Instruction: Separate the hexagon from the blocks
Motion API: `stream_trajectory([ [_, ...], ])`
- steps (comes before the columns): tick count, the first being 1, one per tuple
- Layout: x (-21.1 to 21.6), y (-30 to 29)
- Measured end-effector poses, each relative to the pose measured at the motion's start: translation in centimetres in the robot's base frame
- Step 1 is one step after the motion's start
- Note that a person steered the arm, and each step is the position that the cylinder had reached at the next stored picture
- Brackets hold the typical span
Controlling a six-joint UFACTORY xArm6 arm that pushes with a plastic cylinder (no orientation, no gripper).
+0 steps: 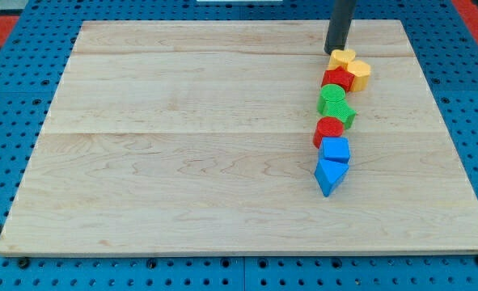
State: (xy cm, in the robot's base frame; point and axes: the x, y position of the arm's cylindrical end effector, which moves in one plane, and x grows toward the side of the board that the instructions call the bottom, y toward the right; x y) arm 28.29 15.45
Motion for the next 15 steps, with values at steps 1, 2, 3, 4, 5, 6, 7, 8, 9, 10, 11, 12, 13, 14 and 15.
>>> stream_trajectory([
  [1, 2.8, 0.0],
  [2, 2.9, -0.5],
  [3, 0.2, -0.5],
  [4, -1.0, -0.5],
  [5, -1.0, -0.5],
  [6, -1.0, -0.5],
  [7, -1.0, -0.5],
  [8, -1.0, -0.6],
  [9, -1.0, -1.0],
  [10, -1.0, -1.2],
  [11, -1.0, -2.5],
  [12, -1.0, -3.4],
  [13, -1.0, -3.4],
  [14, -1.0, -3.7],
  [15, -1.0, -3.8],
])
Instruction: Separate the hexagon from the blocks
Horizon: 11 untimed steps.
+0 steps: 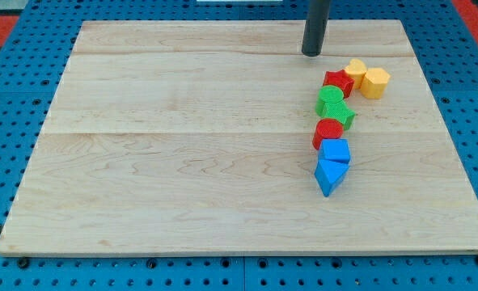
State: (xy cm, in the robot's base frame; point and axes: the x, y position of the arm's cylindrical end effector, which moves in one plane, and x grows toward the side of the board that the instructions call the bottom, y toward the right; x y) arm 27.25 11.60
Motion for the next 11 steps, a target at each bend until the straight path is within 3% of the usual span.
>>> stream_trajectory([
  [2, -0.6, 0.8],
  [3, 1.1, 5.9],
  [4, 4.2, 7.5],
  [7, 3.7, 9.5],
  [9, 10.4, 6.0],
  [10, 12.8, 7.3],
  [11, 13.1, 3.6],
])
